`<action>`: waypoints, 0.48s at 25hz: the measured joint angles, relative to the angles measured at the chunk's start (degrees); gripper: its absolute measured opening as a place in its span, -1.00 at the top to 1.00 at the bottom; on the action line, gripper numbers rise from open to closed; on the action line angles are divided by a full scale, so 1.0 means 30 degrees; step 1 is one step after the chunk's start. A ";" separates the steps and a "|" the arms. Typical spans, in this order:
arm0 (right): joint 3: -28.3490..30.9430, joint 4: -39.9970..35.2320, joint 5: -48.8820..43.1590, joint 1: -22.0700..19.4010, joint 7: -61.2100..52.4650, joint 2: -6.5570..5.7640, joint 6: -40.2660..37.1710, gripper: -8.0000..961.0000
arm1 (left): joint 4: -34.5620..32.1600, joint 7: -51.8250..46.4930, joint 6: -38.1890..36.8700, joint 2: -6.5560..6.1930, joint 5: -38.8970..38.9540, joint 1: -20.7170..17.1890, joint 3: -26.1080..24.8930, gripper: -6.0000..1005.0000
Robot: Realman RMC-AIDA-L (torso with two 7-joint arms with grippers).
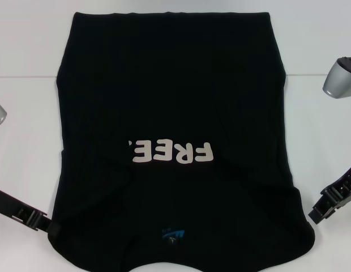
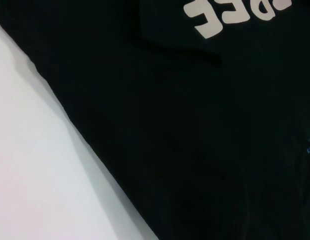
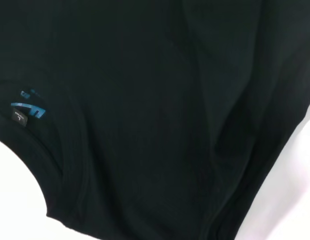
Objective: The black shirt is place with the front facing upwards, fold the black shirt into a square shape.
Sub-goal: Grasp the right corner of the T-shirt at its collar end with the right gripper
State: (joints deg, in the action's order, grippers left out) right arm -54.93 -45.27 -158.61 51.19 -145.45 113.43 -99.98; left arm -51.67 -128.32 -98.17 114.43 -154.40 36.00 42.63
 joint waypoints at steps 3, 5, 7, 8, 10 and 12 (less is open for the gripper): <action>-0.0034 -0.0001 -0.0007 0.0001 0.0068 0.0000 -0.0008 0.51 | 0.0000 0.0001 0.0001 -0.0003 -0.0009 0.0006 -0.0001 0.95; -0.0119 0.0000 -0.0020 0.0002 0.0092 0.0000 -0.0012 0.43 | 0.0000 0.0001 0.0001 -0.0004 -0.0014 0.0009 -0.0001 0.95; -0.0150 -0.0107 -0.0025 0.0014 0.0194 0.0005 -0.0033 0.34 | 0.0000 0.0001 0.0006 -0.0004 -0.0026 0.0011 -0.0002 0.95; -0.0146 -0.0229 -0.0008 0.0030 0.0250 0.0023 -0.0067 0.30 | 0.0000 0.0001 0.0007 -0.0004 -0.0030 0.0013 -0.0001 0.95; -0.0133 -0.0571 0.0030 0.0091 0.0312 0.0128 -0.0243 0.22 | 0.0000 0.0002 0.0026 -0.0005 -0.0050 0.0030 -0.0002 0.95; -0.0161 -0.0848 0.0017 0.0227 0.0331 0.0305 -0.0402 0.07 | 0.0000 0.0001 0.0031 -0.0005 -0.0058 0.0045 -0.0001 0.95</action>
State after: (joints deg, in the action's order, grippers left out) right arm -55.41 -47.81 -158.56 51.87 -144.46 114.35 -101.19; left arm -51.67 -128.32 -98.08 114.42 -154.58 36.13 42.62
